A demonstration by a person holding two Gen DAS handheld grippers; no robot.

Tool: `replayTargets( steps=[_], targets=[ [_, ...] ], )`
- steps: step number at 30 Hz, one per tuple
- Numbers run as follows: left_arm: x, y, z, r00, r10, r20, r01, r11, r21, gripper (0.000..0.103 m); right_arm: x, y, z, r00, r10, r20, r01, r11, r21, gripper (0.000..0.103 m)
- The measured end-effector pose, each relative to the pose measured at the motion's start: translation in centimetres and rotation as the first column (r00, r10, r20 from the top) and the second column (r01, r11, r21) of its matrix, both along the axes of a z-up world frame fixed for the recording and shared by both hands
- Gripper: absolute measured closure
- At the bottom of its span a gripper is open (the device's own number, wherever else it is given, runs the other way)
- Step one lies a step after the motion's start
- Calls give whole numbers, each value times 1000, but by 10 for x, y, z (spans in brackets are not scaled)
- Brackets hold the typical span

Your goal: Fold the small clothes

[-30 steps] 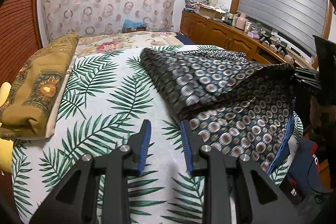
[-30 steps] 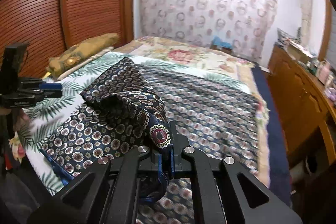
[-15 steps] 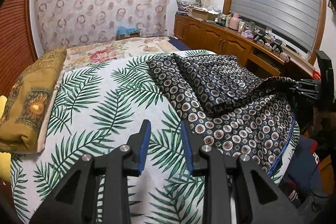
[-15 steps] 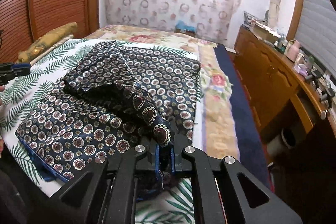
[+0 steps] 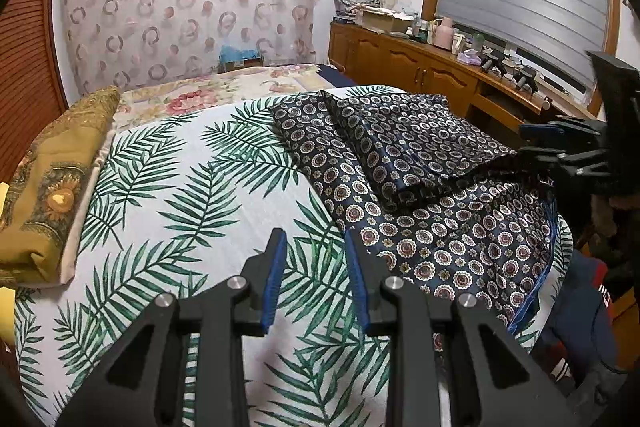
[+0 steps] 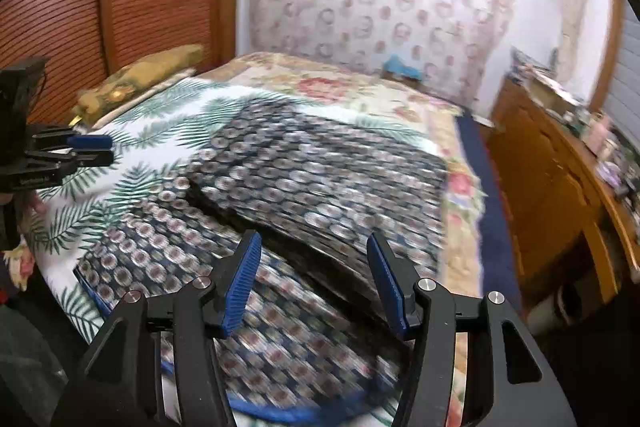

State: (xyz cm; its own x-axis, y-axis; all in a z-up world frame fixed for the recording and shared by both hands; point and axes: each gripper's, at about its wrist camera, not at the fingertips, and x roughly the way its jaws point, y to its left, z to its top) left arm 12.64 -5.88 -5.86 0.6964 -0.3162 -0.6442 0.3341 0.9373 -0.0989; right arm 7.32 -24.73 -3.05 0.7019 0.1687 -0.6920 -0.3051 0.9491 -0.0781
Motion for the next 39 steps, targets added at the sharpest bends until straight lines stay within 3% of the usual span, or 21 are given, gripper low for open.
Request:
replayTargets(
  steps=[8, 18, 20, 22, 24, 30, 39],
  targets=[
    [-3, -1, -3, 1000, 9, -1, -9, 1000, 17, 75, 54, 39, -41, 986, 109, -127, -111, 994, -5, 47],
    [-2, 1, -5, 1000, 15, -6, -15, 1000, 19, 74, 71, 48, -63, 973, 142, -184, -155, 986, -58, 48],
    [-3, 0, -5, 1000, 13, -5, -13, 1000, 19, 74, 71, 46, -63, 974, 145, -177, -158, 985, -65, 56],
    [-3, -1, -5, 1000, 12, -5, -12, 1000, 19, 74, 72, 44, -62, 973, 146, -176, -160, 985, -66, 78],
    [-3, -1, -6, 1000, 11, -6, -11, 1000, 19, 74, 73, 43, -60, 977, 138, -164, -153, 985, -81, 92],
    [-3, -3, -7, 1000, 8, -9, -8, 1000, 19, 74, 89, 7, -33, 998, 7, -62, -10, 998, -56, 97],
    [-2, -10, -12, 999, -19, -29, 19, 1000, 10, 73, 136, -66, -20, 972, -223, -70, 222, 975, -13, 97]
  ],
)
